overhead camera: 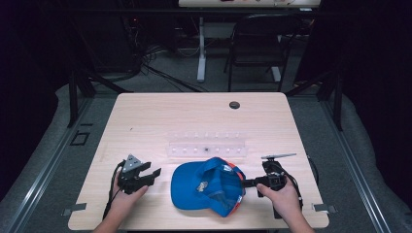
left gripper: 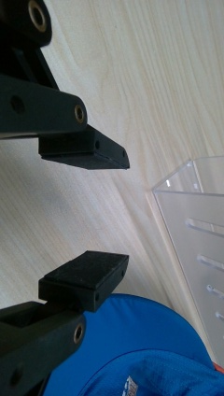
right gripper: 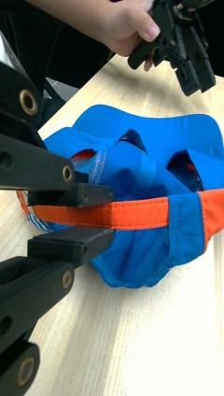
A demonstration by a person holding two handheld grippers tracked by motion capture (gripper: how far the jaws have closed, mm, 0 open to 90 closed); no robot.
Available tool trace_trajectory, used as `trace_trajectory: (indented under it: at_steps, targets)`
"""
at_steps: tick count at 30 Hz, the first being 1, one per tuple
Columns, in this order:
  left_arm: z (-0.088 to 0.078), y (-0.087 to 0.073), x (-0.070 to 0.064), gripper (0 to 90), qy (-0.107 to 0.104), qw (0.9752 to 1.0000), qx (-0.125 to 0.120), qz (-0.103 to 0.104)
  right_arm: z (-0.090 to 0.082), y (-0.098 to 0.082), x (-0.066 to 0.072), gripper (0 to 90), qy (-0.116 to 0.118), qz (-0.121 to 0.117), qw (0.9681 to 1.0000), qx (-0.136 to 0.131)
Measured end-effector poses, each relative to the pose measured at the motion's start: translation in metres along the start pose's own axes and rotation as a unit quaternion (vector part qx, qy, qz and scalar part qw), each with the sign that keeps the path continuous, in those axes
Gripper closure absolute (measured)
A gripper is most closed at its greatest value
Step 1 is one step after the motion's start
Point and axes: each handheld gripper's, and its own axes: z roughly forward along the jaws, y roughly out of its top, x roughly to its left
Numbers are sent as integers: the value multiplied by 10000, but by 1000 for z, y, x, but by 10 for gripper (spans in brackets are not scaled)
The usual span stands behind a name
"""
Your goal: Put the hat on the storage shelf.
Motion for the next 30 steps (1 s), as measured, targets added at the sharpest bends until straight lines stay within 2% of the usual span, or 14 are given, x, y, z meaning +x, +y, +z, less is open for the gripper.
trace_trajectory:
  at_steps: [9,11,15,17,19,30]
  targets:
    - [0,0,0,475,-2,10000,8,-14,-3,8,5,790,-295,-3,9996,52]
    - [0,0,0,475,-2,10000,8,-11,-5,9,5,791,-309,-52,9994,119]
    - [0,0,0,476,-4,10000,6,-7,-10,12,8,793,-397,-8,9992,44]
    - [1,0,-1,475,-5,10000,12,-11,-14,15,8,793,-452,-82,9989,138]
    - [1,0,-1,476,-8,10000,14,-12,-16,17,9,793,-492,-57,9987,82]
    - [1,0,-1,475,-13,10000,37,35,-29,30,21,792,-915,-262,9950,298]
